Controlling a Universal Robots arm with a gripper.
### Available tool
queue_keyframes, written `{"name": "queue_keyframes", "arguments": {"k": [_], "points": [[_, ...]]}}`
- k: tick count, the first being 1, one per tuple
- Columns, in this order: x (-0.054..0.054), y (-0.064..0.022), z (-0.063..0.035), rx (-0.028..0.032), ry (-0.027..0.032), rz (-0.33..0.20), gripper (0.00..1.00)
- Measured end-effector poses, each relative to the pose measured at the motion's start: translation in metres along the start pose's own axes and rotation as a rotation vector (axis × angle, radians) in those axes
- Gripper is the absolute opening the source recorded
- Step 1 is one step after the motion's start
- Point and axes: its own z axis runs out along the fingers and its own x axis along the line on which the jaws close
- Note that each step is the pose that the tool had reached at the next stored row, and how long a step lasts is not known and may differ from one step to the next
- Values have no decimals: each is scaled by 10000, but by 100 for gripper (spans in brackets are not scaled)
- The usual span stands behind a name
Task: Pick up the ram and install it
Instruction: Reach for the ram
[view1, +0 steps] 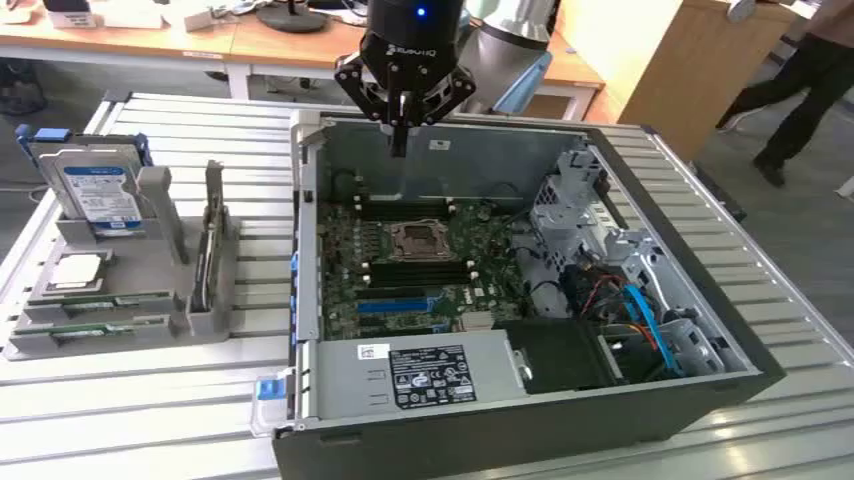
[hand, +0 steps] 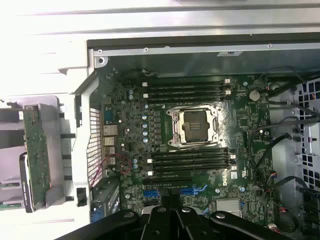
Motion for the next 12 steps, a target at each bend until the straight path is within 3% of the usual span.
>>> {"name": "queue_keyframes", "arguments": {"k": [12], "points": [[44, -3, 0, 0, 0, 0, 11]]}}
